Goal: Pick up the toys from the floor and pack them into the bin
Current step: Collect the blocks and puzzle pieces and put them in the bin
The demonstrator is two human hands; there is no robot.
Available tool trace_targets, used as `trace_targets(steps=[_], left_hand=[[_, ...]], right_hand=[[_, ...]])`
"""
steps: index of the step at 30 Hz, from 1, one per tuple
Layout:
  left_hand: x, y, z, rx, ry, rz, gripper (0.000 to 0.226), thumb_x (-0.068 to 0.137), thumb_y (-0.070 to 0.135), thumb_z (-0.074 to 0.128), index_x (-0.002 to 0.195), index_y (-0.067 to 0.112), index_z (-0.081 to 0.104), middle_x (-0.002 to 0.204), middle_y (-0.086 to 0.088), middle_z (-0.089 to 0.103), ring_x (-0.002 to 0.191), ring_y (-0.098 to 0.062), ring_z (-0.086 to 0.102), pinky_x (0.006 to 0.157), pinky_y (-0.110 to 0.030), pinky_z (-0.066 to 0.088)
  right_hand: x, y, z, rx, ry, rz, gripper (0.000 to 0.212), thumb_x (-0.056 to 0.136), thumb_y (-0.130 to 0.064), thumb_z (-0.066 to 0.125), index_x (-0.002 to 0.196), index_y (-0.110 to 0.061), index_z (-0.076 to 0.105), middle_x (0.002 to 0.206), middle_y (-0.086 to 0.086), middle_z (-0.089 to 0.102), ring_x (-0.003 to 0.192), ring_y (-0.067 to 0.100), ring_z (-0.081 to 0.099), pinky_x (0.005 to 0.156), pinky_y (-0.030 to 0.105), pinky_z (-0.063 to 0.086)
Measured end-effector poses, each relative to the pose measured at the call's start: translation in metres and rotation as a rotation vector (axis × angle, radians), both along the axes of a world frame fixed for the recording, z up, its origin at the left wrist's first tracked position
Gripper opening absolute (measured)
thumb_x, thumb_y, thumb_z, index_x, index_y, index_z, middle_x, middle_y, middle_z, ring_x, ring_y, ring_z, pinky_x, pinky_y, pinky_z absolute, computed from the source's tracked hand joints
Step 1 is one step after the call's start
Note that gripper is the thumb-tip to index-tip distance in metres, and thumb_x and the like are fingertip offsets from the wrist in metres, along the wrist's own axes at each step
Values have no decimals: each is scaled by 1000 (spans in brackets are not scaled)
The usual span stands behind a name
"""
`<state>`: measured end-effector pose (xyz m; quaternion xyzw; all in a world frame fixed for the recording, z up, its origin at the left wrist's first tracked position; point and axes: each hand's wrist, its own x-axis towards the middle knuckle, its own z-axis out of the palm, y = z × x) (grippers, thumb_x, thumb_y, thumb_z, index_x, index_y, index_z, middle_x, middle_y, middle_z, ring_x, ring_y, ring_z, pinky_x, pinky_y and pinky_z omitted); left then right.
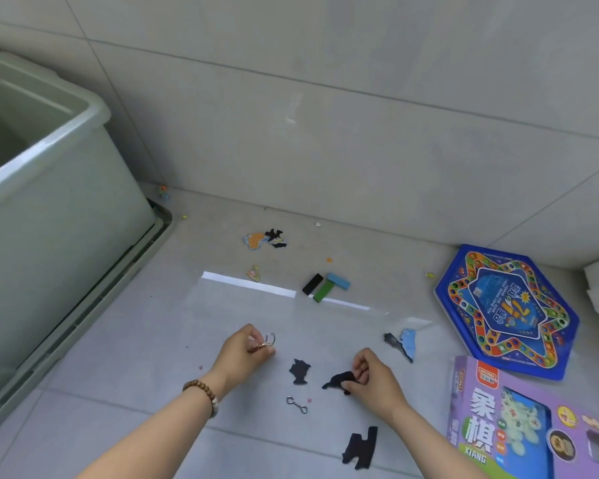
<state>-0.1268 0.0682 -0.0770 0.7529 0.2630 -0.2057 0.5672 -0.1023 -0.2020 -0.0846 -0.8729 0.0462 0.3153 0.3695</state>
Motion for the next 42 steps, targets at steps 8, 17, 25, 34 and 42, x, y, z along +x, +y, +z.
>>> trace_targets(steps=[8,17,25,34,42], left_hand=[[1,-17,23,-624,174,205,25,95,1,47,117,8,57,125,-11,60,105,-20,64,86,-25,54],[-6,-32,25,-765,228,473,42,95,46,42,109,10,60,104,-8,66,86,-22,66,65,-28,56],[-47,-2,3,-615,210,475,15,93,10,55,105,5,62,96,-8,70,69,-15,72,61,-21,57],[-69,-6,-1,-718,270,520,15,91,2,56,105,2,62,101,-10,69,72,-17,72,71,-28,59],[-67,-8,5,-793,301,492,30,97,31,47,119,14,57,113,-3,65,98,-23,64,79,-39,57]], right_hand=[[13,20,38,380,138,-395,10,84,-11,67,94,-8,67,80,3,69,64,8,59,57,12,45],[-5,61,47,382,107,-284,5,82,-16,71,81,-12,67,70,-2,60,61,10,56,49,13,42],[-53,52,3,132,96,-70,19,69,-16,80,70,-30,67,70,-9,60,55,-1,49,62,8,40],[-64,64,-5,-84,-66,14,22,74,-24,74,63,-33,57,76,-10,51,70,3,52,66,19,41],[-57,88,16,421,151,-302,9,77,-11,74,70,-11,69,68,-2,59,61,4,51,58,6,39]])
